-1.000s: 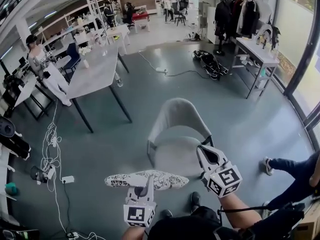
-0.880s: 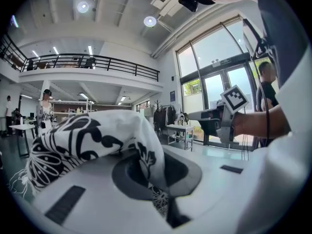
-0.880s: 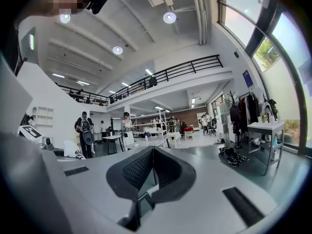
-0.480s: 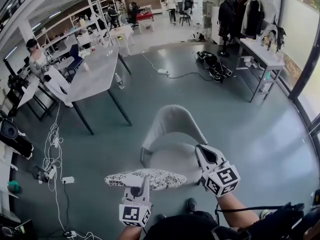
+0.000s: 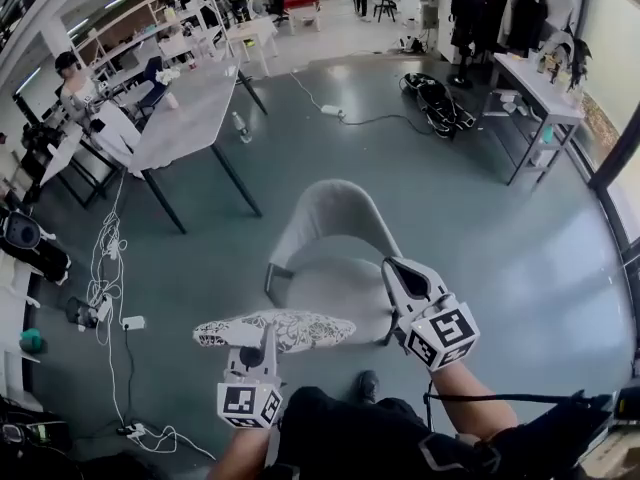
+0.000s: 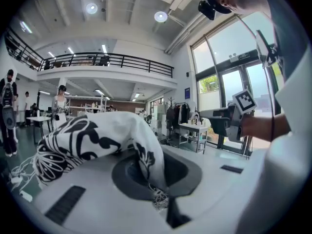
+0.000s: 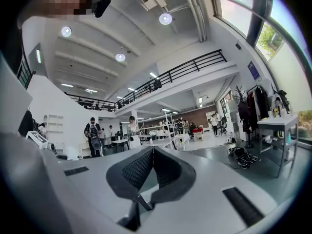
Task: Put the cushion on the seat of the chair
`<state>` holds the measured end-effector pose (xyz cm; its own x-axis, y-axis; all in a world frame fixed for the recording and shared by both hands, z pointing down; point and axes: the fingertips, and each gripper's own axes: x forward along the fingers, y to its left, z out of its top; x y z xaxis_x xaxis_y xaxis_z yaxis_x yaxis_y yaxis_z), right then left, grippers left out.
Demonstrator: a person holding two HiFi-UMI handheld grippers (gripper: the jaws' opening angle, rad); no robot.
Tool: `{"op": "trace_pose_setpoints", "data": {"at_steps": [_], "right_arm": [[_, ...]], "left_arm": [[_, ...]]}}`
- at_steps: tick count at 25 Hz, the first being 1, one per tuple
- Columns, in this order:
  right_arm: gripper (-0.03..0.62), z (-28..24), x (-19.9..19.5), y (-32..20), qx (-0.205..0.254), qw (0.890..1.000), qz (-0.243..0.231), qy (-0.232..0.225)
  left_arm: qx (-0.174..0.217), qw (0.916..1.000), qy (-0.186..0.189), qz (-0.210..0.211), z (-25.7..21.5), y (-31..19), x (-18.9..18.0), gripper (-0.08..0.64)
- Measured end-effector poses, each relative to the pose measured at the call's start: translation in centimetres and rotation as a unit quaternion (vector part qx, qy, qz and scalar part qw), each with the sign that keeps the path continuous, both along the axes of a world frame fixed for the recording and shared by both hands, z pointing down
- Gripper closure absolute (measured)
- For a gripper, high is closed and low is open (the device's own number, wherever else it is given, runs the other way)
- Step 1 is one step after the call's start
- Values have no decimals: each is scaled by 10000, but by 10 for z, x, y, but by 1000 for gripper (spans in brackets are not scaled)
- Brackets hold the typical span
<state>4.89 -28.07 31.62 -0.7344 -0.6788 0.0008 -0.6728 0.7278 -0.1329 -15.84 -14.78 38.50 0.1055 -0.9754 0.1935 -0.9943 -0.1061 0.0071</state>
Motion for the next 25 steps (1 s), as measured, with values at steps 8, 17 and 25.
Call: {"op": "trace_pose_setpoints", "data": {"at_steps": [8, 17, 25], "right_arm": [[581, 29, 11, -10, -264, 9995, -121, 75], [581, 54, 1, -6, -427, 9978, -390, 317], [581, 97, -5, -12, -695, 9949, -529, 498]], "left_arm": [[-533, 9972, 176, -491, 44, 20, -3, 543], [-1347, 9850, 818, -703, 118, 41, 2, 543], [-1948, 9676, 1297, -946, 177, 50, 6, 543]]}}
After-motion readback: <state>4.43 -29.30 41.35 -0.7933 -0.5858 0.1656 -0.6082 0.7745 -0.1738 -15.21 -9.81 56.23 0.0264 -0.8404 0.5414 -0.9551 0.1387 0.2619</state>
